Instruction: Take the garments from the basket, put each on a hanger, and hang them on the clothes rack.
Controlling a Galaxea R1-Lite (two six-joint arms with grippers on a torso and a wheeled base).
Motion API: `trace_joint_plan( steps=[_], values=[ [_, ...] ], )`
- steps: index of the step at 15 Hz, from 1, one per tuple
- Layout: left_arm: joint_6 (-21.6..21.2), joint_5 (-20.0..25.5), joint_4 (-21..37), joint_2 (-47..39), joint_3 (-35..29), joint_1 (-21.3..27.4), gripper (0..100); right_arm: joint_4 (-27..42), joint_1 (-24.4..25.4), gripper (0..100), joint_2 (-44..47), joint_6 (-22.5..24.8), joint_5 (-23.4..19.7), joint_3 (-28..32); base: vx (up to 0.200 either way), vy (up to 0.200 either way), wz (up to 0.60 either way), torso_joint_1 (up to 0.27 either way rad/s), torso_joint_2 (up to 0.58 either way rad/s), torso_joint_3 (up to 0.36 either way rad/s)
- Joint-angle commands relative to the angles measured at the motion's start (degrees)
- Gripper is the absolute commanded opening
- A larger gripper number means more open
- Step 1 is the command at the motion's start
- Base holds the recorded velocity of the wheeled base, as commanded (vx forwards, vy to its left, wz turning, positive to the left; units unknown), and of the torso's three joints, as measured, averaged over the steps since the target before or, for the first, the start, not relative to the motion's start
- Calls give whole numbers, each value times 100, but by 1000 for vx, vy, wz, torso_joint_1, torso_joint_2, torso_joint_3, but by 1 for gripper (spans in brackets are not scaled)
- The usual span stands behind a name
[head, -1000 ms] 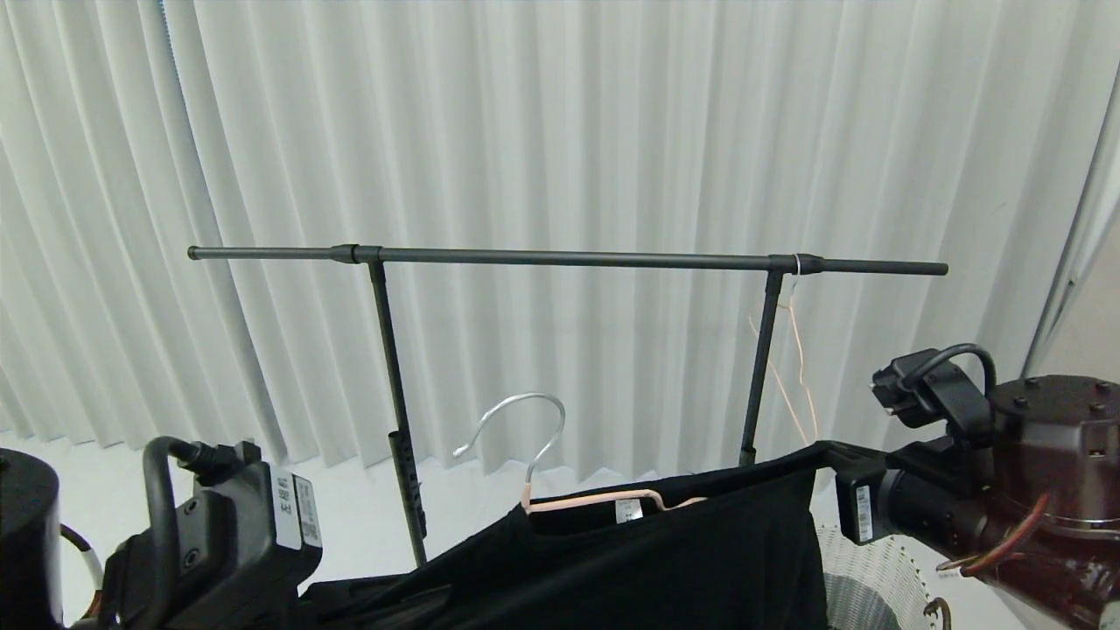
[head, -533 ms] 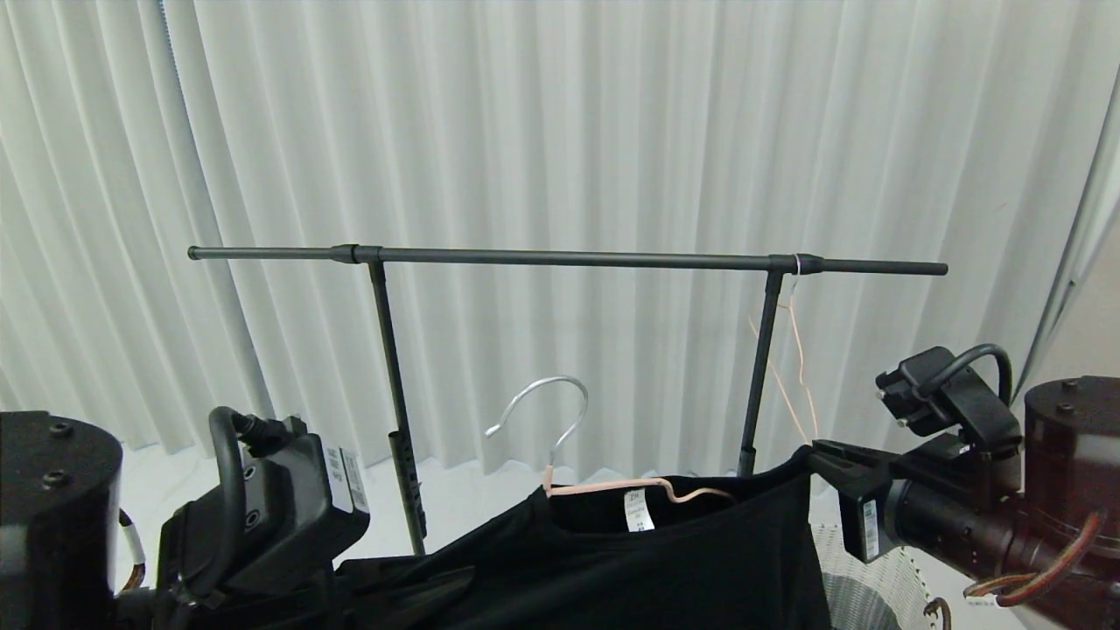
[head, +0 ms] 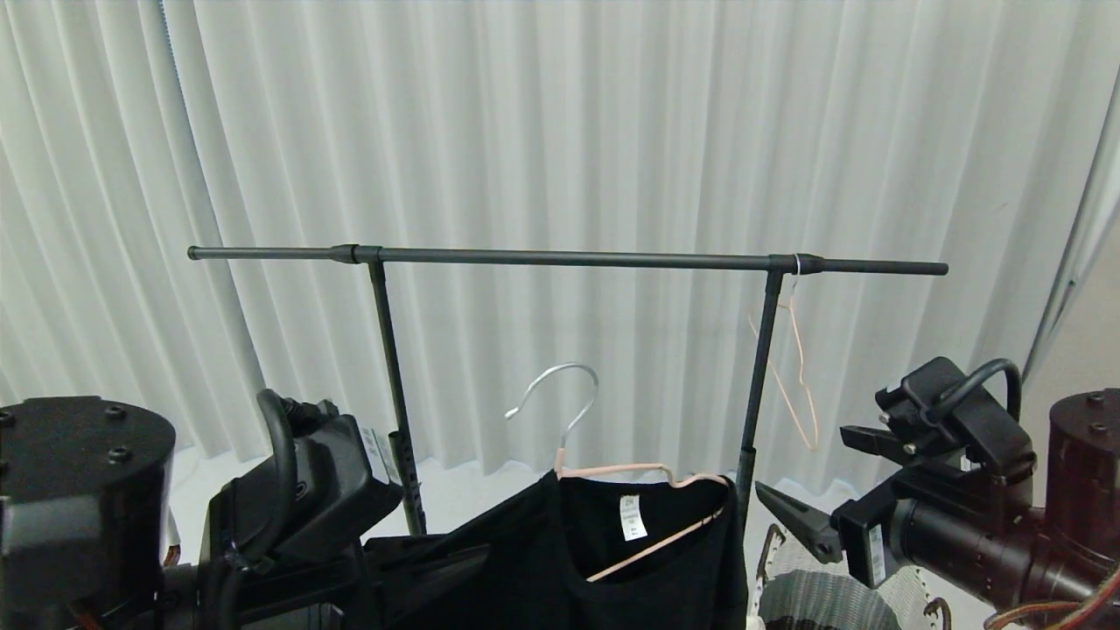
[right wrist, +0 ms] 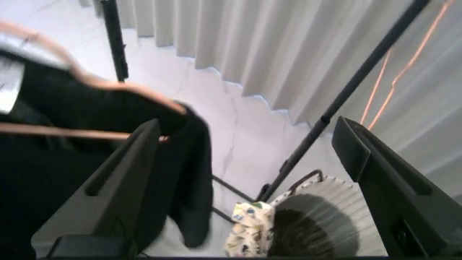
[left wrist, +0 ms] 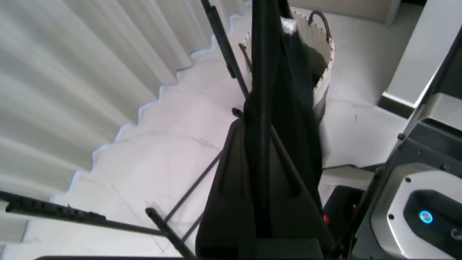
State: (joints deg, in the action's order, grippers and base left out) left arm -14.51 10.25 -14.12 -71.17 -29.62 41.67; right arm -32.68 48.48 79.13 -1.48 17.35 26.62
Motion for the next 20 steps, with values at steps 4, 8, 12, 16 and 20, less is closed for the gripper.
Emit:
trace_joint_plan(
  steps=[4, 8, 12, 16, 20],
  values=[
    [-35, 258, -153, -64, 106, 8, 0, 25, 100, 100, -222, 622, -478, -61, 0, 0, 0, 0, 0, 0],
    [-263, 961, -162, 50, 194, 8, 0, 1159, 100, 100, -284, 1668, -1796, 651, 0, 0, 0, 0, 0, 0],
    [-527, 1304, -162, 50, 220, 17, 0, 2293, 109, 100, -240, 2398, -2675, 1249, 0, 0, 0, 0, 0, 0],
    [-764, 1699, -162, 15, 88, 52, 0, 2899, 478, 100, 384, 2556, -3097, 1899, 0, 0, 0, 0, 0, 0],
    [-1125, 1743, -162, 15, 80, 61, 0, 3101, 636, 100, 577, 2556, -3317, 1908, 0, 0, 0, 0, 0, 0]
  ],
)
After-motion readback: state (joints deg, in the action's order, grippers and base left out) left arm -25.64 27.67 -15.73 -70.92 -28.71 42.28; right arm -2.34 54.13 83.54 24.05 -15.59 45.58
